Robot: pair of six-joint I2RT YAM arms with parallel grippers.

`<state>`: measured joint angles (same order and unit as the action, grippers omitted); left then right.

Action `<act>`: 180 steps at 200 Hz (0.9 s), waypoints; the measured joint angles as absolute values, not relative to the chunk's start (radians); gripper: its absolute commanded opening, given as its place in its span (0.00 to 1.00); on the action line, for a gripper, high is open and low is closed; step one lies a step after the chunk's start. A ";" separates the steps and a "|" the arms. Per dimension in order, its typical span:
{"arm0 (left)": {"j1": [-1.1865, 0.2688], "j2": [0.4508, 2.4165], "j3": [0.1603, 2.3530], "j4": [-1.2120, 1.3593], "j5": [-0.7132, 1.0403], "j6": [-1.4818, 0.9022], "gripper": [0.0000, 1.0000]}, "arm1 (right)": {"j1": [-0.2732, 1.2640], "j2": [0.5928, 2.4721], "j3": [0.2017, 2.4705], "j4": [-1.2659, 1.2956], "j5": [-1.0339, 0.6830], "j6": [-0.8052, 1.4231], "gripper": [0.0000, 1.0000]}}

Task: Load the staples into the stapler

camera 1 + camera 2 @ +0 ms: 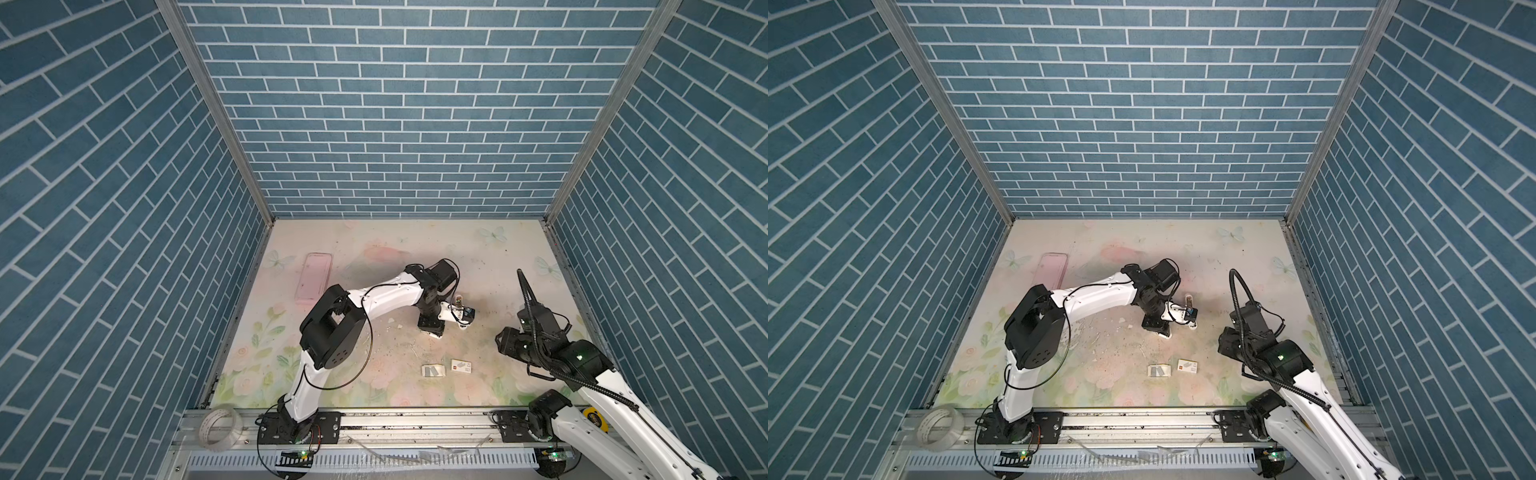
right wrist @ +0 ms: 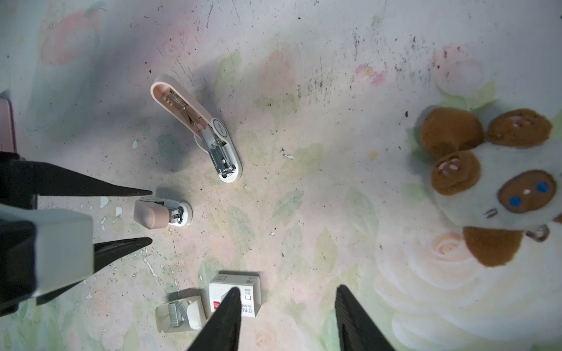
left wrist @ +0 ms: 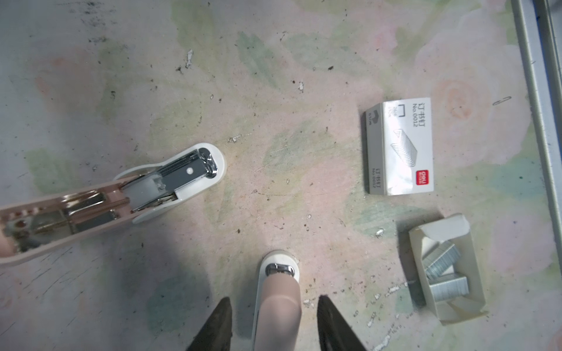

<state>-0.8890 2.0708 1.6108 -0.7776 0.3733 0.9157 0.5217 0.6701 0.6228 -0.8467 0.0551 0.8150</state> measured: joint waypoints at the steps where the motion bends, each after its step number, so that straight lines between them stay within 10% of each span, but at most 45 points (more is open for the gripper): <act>1: -0.889 2.071 1.610 -0.777 0.373 0.916 0.50 | 0.521 0.670 0.623 -0.847 0.055 0.815 0.51; 180: -0.908 2.095 1.581 -0.751 0.332 0.933 0.28 | 0.514 0.660 0.613 -0.833 0.044 0.815 0.49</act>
<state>-0.9085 2.0949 1.5810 -0.7506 0.3325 0.9329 0.5137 0.6601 0.6128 -0.8330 0.0437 0.8150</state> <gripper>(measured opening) 0.309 0.495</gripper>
